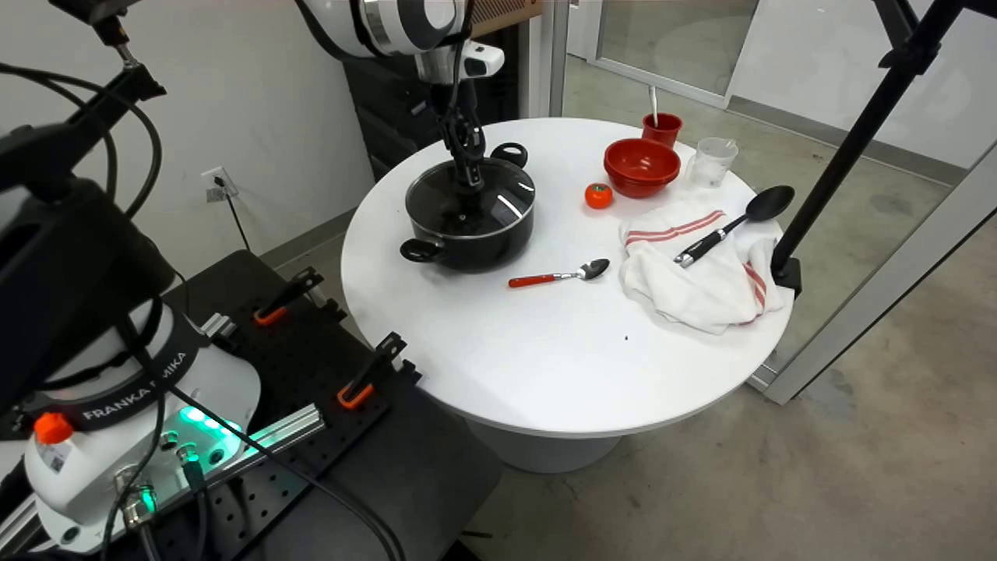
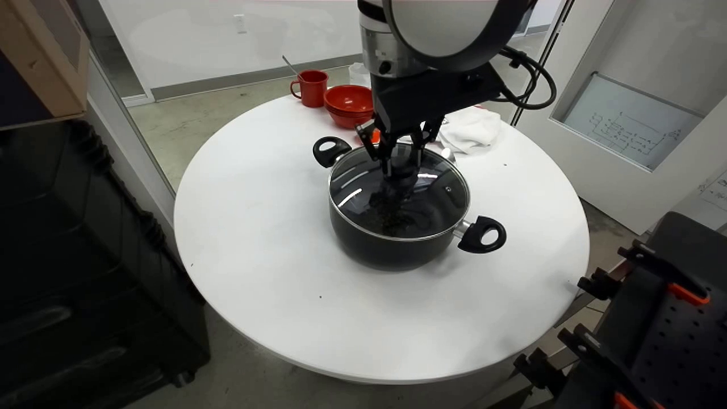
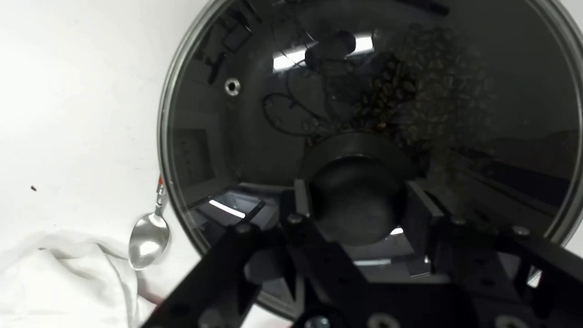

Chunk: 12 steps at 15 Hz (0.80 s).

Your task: Place the lid on the table then use the spoon to mix in the pot

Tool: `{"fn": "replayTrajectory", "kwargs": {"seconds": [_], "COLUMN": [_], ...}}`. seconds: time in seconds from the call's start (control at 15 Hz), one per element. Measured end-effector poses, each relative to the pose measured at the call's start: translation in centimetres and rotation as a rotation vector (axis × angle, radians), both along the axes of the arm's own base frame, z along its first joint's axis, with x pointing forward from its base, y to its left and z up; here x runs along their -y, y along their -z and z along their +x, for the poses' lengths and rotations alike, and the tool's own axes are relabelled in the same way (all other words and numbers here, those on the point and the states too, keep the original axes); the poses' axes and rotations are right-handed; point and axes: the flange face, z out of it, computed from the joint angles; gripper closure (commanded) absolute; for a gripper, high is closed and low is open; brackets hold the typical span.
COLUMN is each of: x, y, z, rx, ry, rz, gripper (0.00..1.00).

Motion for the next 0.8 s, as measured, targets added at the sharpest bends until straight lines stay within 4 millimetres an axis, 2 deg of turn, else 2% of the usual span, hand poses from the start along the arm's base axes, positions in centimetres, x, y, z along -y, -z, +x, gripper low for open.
{"fn": "replayTrajectory", "kwargs": {"seconds": [0.33,0.47,0.6,0.8], "x": [-0.1,-0.8,-2.4,-4.8], "y": [-0.2,-1.0,-2.9,-7.6], "z": [0.0,0.1,0.4,1.3], "rx": [0.001,0.009,0.027,0.075], "ry": [0.028,0.053,0.061,0.045], "rz": [0.02,0.048,0.08,0.111], "gripper": [0.76,0.76,0.76,0.76]}}
